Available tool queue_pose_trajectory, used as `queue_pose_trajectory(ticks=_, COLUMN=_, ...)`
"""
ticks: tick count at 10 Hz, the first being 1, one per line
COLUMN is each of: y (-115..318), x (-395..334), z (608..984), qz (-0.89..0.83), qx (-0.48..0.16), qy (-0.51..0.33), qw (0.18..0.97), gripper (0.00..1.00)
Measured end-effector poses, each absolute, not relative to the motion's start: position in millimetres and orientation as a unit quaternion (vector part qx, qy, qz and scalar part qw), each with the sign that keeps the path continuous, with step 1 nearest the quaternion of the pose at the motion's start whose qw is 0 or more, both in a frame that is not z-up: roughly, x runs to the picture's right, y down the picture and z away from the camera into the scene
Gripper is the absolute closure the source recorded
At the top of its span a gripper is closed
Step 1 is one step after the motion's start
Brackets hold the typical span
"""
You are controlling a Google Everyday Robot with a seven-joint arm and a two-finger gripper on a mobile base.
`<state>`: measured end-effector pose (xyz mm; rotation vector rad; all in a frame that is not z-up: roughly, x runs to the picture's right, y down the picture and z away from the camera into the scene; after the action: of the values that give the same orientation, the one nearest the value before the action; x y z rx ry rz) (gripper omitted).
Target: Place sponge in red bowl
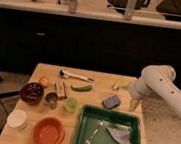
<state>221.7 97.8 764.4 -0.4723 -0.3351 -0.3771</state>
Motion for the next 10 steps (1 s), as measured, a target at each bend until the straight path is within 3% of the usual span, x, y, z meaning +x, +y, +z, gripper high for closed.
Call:
queue_pose_trajectory(ticks=5, y=117, x=209, z=790, qz=-0.237, qx=-0.269, qy=-0.155, qw=0.92, gripper=0.2)
queue_pose_trajectory(ticks=10, y=117, x=205, z=810, qz=-0.27, qx=-0.266, qy=-0.128, qw=0.916, gripper=0.2)
